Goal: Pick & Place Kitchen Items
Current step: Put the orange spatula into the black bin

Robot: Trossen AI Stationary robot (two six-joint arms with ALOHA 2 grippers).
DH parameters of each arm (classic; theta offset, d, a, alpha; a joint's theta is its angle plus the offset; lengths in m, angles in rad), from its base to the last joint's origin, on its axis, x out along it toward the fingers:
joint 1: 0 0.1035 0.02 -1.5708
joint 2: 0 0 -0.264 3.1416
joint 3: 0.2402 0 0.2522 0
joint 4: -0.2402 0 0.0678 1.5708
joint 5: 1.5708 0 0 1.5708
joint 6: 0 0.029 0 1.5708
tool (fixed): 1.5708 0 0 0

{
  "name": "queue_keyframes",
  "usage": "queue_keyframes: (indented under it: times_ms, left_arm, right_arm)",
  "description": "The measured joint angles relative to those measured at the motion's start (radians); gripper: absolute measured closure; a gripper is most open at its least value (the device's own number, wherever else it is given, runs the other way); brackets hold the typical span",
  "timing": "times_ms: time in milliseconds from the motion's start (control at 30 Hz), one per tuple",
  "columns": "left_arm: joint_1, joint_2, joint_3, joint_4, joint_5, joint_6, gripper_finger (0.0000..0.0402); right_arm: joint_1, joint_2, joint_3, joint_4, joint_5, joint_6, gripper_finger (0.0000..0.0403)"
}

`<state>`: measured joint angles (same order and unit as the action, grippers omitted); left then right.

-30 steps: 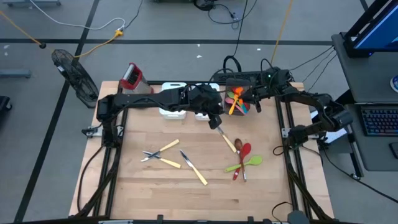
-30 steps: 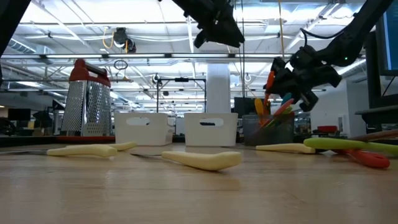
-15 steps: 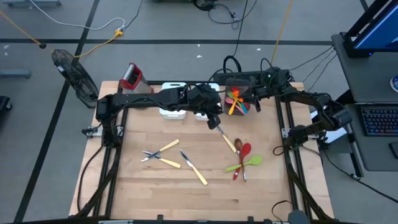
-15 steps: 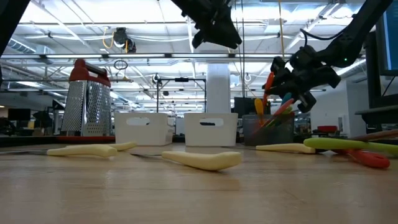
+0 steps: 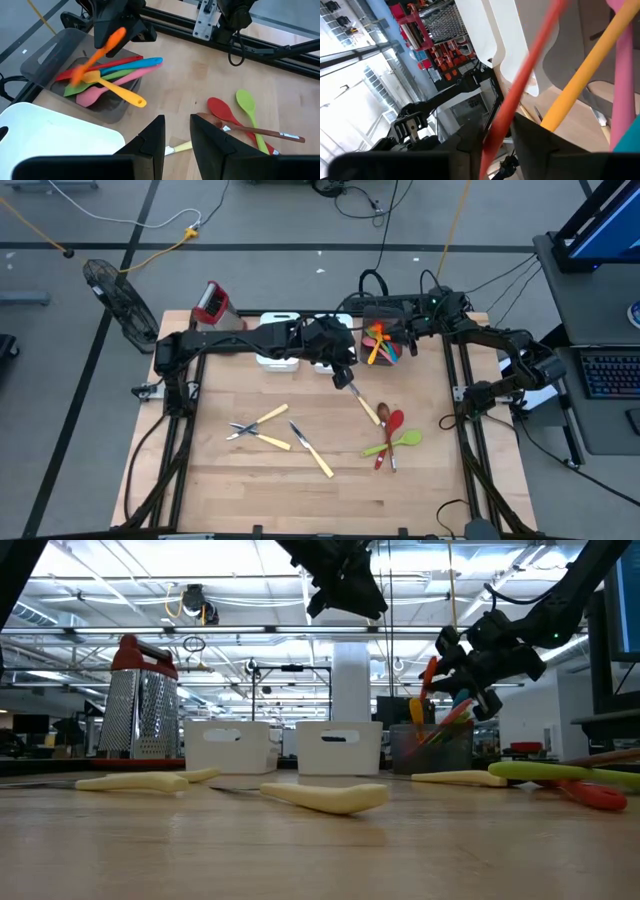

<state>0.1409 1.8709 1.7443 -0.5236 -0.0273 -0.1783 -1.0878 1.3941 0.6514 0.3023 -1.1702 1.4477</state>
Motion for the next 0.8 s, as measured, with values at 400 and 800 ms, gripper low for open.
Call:
queue_keyframes:
  times_ms: [400,800]
  left_arm:
    - [-0.027,0.000,0.000,0.001,-0.001,-0.018,0.0309]
    - [-0.056,0.000,0.000,0.003,-0.005,-0.053,0.0309]
  right_arm:
    - [0.000,-0.020,-0.001,-0.038,-0.010,0.003,0.0212]
    - [-0.034,-0.237,-0.001,-0.199,-0.012,-0.011,0.0219]
